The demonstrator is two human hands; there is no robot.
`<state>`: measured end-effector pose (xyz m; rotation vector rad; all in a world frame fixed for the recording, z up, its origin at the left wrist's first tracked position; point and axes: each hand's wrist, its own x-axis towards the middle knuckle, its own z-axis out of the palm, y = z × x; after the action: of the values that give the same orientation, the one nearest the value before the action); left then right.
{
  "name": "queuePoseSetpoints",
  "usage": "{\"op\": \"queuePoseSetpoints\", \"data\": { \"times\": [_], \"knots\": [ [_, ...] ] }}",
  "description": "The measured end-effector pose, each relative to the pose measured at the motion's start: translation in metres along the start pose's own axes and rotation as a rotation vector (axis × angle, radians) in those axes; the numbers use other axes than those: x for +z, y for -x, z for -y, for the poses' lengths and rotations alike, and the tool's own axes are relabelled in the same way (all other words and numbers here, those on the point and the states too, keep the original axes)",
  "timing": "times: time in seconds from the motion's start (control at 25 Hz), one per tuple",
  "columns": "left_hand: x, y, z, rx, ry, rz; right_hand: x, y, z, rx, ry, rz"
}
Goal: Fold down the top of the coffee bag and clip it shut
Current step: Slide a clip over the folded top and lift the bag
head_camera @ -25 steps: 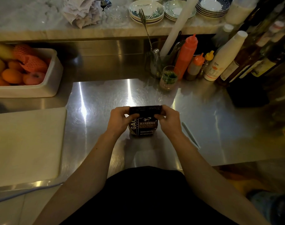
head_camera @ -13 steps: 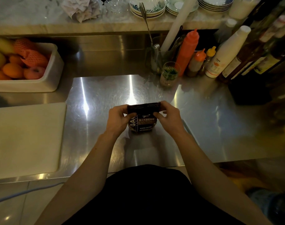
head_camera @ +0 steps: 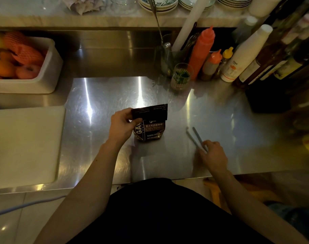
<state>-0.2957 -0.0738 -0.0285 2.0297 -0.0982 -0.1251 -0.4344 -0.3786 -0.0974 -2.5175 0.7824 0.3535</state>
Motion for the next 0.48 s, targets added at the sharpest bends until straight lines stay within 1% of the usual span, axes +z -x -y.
{"op": "queuePoseSetpoints", "data": {
  "times": [0.16,0.24,0.36,0.48],
  "knots": [
    [0.0,0.001,0.0,0.001,-0.013,-0.005,0.005,0.001,-0.008,-0.01,0.032,0.008],
    [-0.001,0.0,0.001,-0.001,-0.011,-0.004,0.005,0.002,-0.006,-0.017,-0.002,0.001],
    [-0.002,-0.003,0.002,-0.008,0.007,0.0,0.002,0.002,0.004,-0.055,-0.164,-0.067],
    [-0.002,-0.005,0.003,-0.01,0.019,-0.002,-0.01,-0.002,0.019,-0.159,-0.31,-0.138]
  ]
}}
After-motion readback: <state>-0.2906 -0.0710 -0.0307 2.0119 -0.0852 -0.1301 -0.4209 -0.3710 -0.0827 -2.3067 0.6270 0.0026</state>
